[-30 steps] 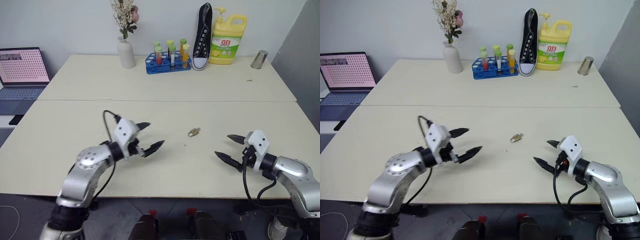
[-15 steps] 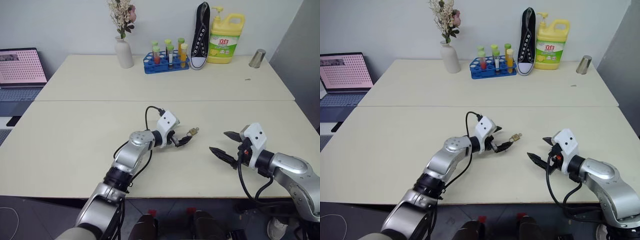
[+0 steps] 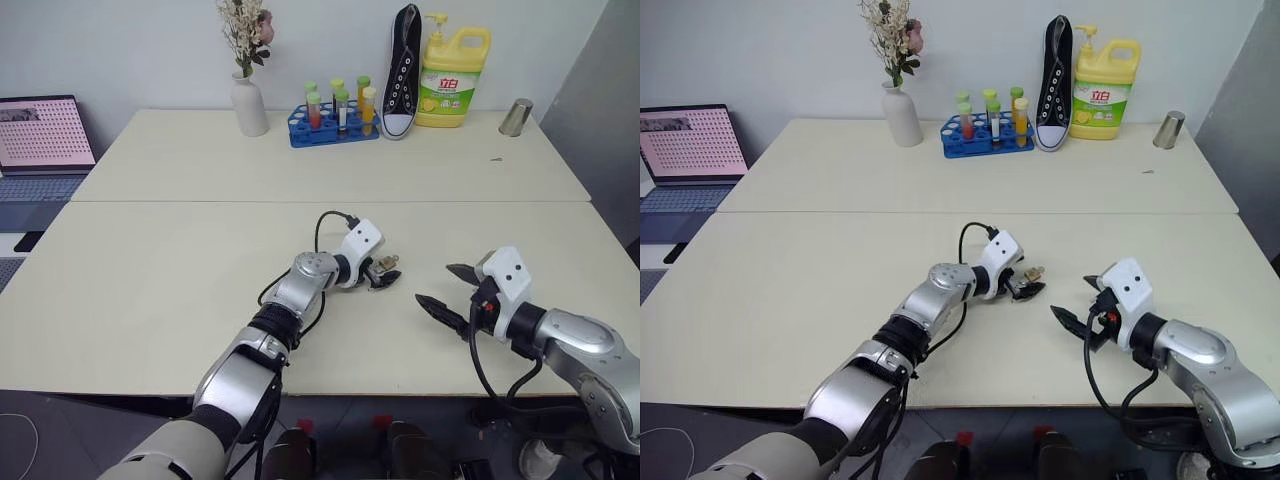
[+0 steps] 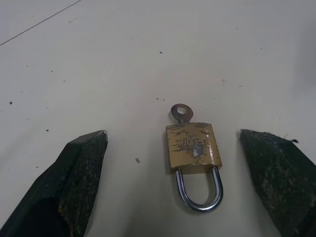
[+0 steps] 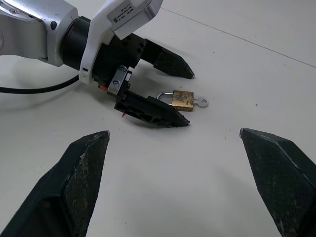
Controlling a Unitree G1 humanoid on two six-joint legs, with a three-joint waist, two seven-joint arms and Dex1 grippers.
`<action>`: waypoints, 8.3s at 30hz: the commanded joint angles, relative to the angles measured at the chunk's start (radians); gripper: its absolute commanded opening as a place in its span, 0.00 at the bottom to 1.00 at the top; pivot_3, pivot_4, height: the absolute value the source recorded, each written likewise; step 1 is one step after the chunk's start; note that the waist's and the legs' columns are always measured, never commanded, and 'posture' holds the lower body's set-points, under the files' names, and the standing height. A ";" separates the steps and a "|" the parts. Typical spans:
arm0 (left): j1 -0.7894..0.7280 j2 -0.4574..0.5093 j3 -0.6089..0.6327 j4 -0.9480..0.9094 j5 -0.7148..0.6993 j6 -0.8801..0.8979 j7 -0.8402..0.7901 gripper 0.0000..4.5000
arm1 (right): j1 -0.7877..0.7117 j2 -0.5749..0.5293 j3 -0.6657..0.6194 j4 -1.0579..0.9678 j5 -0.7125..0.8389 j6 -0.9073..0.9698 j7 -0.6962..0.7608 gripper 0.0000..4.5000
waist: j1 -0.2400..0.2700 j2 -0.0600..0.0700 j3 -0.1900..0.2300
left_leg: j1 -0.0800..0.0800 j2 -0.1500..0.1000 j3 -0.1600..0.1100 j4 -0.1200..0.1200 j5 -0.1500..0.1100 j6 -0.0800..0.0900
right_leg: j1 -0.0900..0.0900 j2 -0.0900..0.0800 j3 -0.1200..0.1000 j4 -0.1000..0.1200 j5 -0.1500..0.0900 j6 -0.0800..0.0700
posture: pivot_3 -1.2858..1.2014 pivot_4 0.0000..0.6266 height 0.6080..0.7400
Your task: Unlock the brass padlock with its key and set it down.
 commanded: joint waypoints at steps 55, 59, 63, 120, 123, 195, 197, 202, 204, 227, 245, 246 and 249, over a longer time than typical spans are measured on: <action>0.358 0.564 0.091 -0.502 0.386 -1.362 0.123 0.22 | -0.330 0.120 0.189 0.118 0.335 0.170 0.136 1.00 | -0.003 0.000 -0.001 | 0.001 0.000 -0.001 -0.001 0.000 0.000 | -0.001 0.000 -0.001 0.001 0.000 0.000 | 0.52 0.24 1.00; 0.358 0.574 0.081 -0.506 0.387 -1.357 0.133 0.22 | -0.345 0.133 0.191 0.127 0.337 0.181 0.138 0.92 | -0.002 0.000 -0.001 | 0.001 0.000 -0.001 -0.001 0.000 0.000 | -0.001 0.000 0.000 0.001 0.000 0.000 | 0.52 0.24 1.00; 0.359 0.585 0.074 -0.512 0.388 -1.354 0.139 0.22 | -0.350 0.136 0.185 0.126 0.345 0.187 0.146 0.65 | -0.003 0.000 -0.001 | 0.001 0.000 -0.001 -0.001 0.000 0.000 | -0.001 0.000 0.000 0.001 0.000 0.000 | 0.52 0.24 1.00; 0.364 0.629 0.022 -0.505 0.529 -1.381 0.274 0.22 | -0.630 0.281 -0.020 0.537 0.885 0.814 -0.217 0.00 | -0.005 0.001 -0.001 | 0.000 0.001 -0.001 -0.001 0.000 0.001 | -0.002 0.000 0.000 0.003 0.000 -0.001 | 0.52 0.24 1.00; 0.369 0.630 0.020 -0.508 0.524 -1.374 0.276 0.22 | -0.621 0.287 -0.014 0.505 0.864 0.788 -0.204 0.09 | -0.005 0.001 -0.001 | 0.000 0.000 -0.001 -0.001 0.000 0.001 | -0.002 0.000 0.000 0.003 0.000 -0.001 | 0.52 0.24 1.00; 0.567 0.727 0.042 -0.715 0.109 -1.141 0.143 1.00 | -0.430 0.149 0.279 0.282 0.217 0.109 0.216 0.03 | -0.005 0.001 -0.001 | 0.000 0.001 -0.001 -0.001 0.000 0.001 | -0.003 0.001 0.000 0.002 0.000 0.000 | 0.52 0.24 1.00; 0.582 0.727 0.075 -0.718 0.047 -1.054 0.142 0.96 | -0.430 0.132 0.281 0.282 0.194 0.081 0.232 0.03 | -0.005 0.001 -0.001 | 0.000 0.001 -0.002 -0.001 0.000 0.001 | -0.002 0.001 0.000 0.002 0.000 0.000 | 0.52 0.24 1.00; 0.542 0.694 0.116 -0.725 -0.189 -0.746 0.048 0.64 | -0.442 0.098 0.269 0.245 0.185 0.045 0.264 0.03 | -0.006 0.001 -0.001 | 0.000 0.001 -0.002 -0.001 0.000 0.001 | -0.002 0.001 -0.001 0.002 0.000 0.000 | 0.52 0.24 1.00; 0.539 0.682 0.117 -0.749 -0.232 -0.680 0.001 0.48 | -0.442 0.087 0.275 0.237 0.180 0.034 0.275 0.03 | -0.006 0.001 -0.001 | 0.000 0.001 -0.002 -0.001 0.000 0.001 | -0.002 0.001 -0.001 0.002 0.000 0.000 | 0.52 0.24 1.00; 0.567 0.542 0.161 -0.998 -0.536 0.089 -0.239 0.00 | -0.431 0.082 0.317 0.191 0.164 0.011 0.299 0.03 | -0.005 0.001 -0.001 | 0.000 0.002 -0.002 -0.001 0.000 0.000 | -0.002 0.001 0.000 0.001 0.000 0.000 | 0.52 0.24 1.00; 0.615 0.582 0.218 -1.135 -0.602 0.273 -0.313 0.00 | -0.425 0.084 0.331 0.229 0.107 -0.024 0.324 0.03 | -0.004 0.001 -0.001 | 0.000 0.002 -0.001 -0.001 0.000 0.000 | -0.002 0.001 0.000 0.001 0.000 0.000 | 0.52 0.24 1.00; 0.619 0.591 0.223 -1.145 -0.616 0.291 -0.320 0.00 | -0.425 0.085 0.332 0.229 0.106 -0.025 0.324 0.03 | -0.004 0.001 -0.001 | 0.000 0.002 -0.002 -0.001 0.000 0.000 | -0.002 0.001 0.000 0.001 0.000 0.000 | 0.52 0.24 1.00; 0.632 0.619 0.235 -1.170 -0.649 0.336 -0.343 0.00 | -0.425 0.085 0.334 0.234 0.101 -0.028 0.326 0.03 | -0.005 0.001 -0.001 | 0.000 0.002 -0.001 -0.001 0.000 0.000 | -0.002 0.001 0.000 0.001 0.000 -0.001 | 0.52 0.24 1.00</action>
